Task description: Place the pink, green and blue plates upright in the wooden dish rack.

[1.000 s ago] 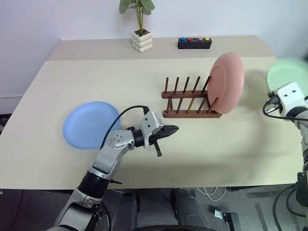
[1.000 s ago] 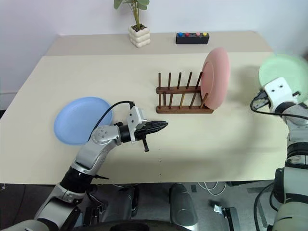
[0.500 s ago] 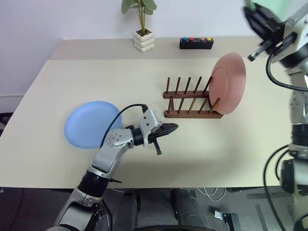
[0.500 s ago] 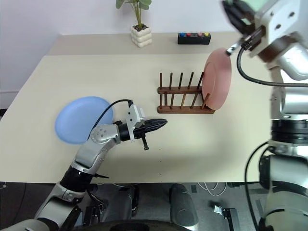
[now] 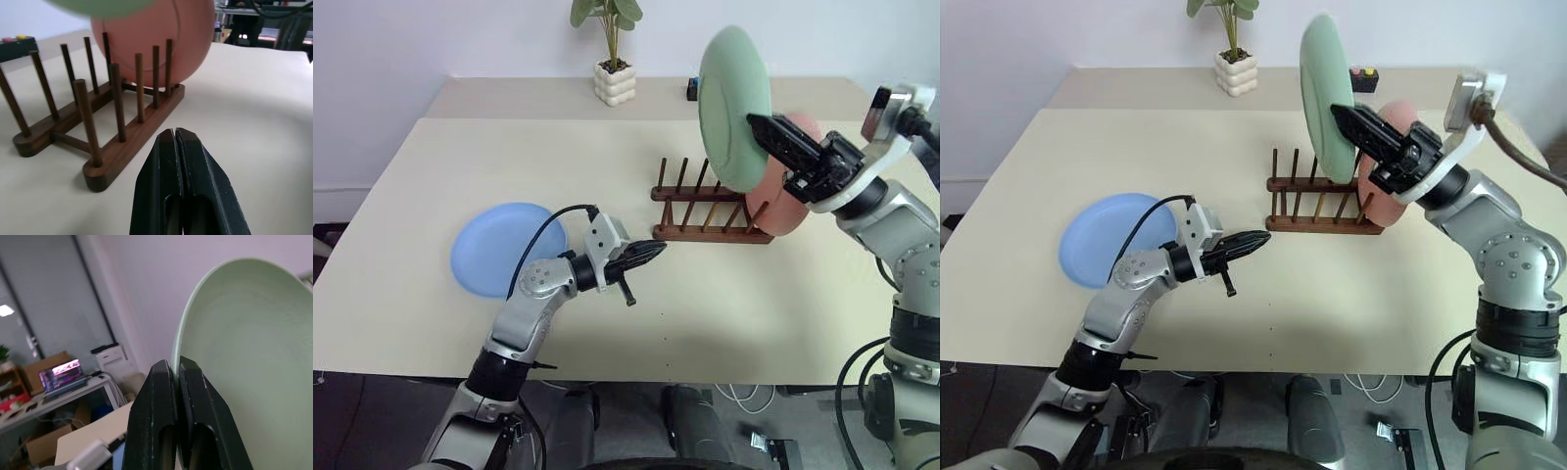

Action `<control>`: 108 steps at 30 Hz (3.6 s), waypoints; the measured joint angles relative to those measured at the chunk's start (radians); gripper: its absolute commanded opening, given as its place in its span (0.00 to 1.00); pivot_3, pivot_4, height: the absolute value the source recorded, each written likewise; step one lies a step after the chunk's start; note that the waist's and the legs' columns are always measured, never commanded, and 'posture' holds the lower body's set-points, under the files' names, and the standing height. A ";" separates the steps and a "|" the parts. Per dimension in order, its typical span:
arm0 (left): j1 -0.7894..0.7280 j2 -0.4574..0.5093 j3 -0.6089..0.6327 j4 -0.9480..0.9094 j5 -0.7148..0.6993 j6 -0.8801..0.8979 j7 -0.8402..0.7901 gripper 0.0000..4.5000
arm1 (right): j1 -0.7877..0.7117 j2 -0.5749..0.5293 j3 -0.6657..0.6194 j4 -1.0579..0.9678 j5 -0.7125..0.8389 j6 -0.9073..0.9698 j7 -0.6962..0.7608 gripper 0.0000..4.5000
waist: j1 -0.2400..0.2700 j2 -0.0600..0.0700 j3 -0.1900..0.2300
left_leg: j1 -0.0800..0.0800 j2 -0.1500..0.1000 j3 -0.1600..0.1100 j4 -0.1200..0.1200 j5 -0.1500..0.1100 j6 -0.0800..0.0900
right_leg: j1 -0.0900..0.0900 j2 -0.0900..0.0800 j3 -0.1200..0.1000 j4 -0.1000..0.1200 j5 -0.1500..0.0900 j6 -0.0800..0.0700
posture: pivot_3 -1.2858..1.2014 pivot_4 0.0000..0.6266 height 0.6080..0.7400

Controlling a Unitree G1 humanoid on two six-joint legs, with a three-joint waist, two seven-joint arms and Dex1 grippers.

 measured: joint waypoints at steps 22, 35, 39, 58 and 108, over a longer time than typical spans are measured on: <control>-0.001 -0.008 0.003 0.000 -0.013 0.003 -0.001 0.00 | -0.011 0.114 -0.076 0.086 0.100 0.105 -0.266 0.01 | -0.003 0.000 0.000 | 0.000 0.000 0.000 0.000 0.000 0.000 | -0.001 0.000 0.000 0.000 0.001 0.002 | 0.52 0.24 0.92; -0.001 -0.005 0.003 0.000 -0.013 0.003 0.001 0.00 | -0.023 0.134 -0.087 0.086 0.112 0.105 -0.294 0.87 | -0.003 0.000 0.000 | -0.001 0.000 0.000 0.000 0.000 0.000 | -0.001 0.000 0.000 0.000 0.001 0.001 | 0.52 0.24 0.92; -0.001 -0.005 0.003 -0.001 -0.013 0.003 0.001 0.00 | -0.023 0.133 -0.087 0.086 0.085 0.102 -0.289 0.87 | -0.003 0.000 0.000 | -0.001 0.000 0.000 0.000 0.000 0.000 | -0.001 0.000 0.000 0.000 0.001 0.001 | 0.52 0.24 0.92; -0.001 -0.006 0.003 -0.001 -0.013 0.003 0.001 0.00 | -0.042 0.082 -0.052 0.057 -0.128 0.096 -0.172 0.87 | -0.003 0.000 0.000 | -0.001 0.000 0.000 -0.001 0.000 0.000 | -0.001 0.001 0.000 -0.001 -0.001 -0.001 | 0.52 0.24 0.92; 0.078 0.199 0.692 -0.200 -0.043 0.900 0.698 0.94 | -0.109 0.048 0.400 0.008 -0.806 -0.379 0.429 0.88 | -0.005 -0.009 0.004 | -0.001 0.001 -0.001 -0.001 0.000 -0.001 | -0.003 0.000 -0.002 -0.001 0.001 0.002 | 0.52 0.24 0.92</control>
